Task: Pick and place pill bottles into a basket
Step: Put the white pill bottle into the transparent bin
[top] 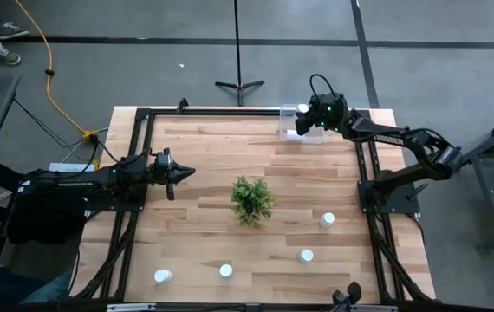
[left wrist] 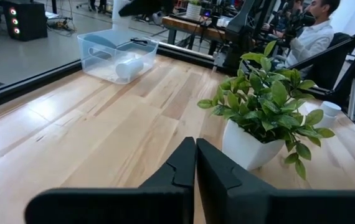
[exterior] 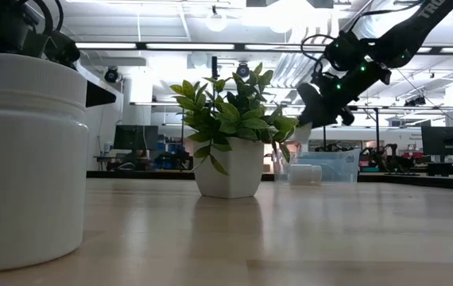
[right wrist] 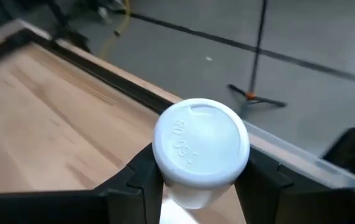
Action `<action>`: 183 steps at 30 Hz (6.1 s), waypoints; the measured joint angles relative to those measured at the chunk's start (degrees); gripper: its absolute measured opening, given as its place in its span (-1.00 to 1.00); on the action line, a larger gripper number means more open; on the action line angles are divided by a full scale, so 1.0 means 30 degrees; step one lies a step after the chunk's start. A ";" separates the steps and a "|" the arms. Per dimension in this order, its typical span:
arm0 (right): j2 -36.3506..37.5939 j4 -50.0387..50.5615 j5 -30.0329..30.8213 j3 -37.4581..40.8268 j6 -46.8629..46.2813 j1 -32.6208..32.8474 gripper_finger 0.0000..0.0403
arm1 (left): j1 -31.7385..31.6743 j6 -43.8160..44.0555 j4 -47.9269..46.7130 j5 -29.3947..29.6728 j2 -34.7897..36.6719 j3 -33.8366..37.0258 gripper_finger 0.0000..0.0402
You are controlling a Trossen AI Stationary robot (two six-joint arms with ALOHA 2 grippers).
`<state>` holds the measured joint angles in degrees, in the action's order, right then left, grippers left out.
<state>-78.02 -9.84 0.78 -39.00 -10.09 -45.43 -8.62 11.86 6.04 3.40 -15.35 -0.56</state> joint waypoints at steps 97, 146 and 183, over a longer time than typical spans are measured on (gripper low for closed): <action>0.6936 0.4695 -1.1110 0.0000 0.0650 0.5884 0.33 | 0.0000 0.0099 -0.0932 0.0051 -0.0002 0.0000 -0.84; 0.7184 1.7666 -1.0311 0.0000 -0.6622 1.5146 0.33 | 0.0000 -0.0331 -0.1063 0.0062 0.0000 0.0000 -0.75; 0.7133 2.5547 0.0663 -0.5734 -1.0472 2.3037 0.33 | 0.0000 0.0157 -0.1078 0.0120 -0.0001 0.0000 -0.90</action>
<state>-56.62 66.80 2.78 -56.21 -41.50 23.68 -8.62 12.33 2.81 3.76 -15.36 -0.56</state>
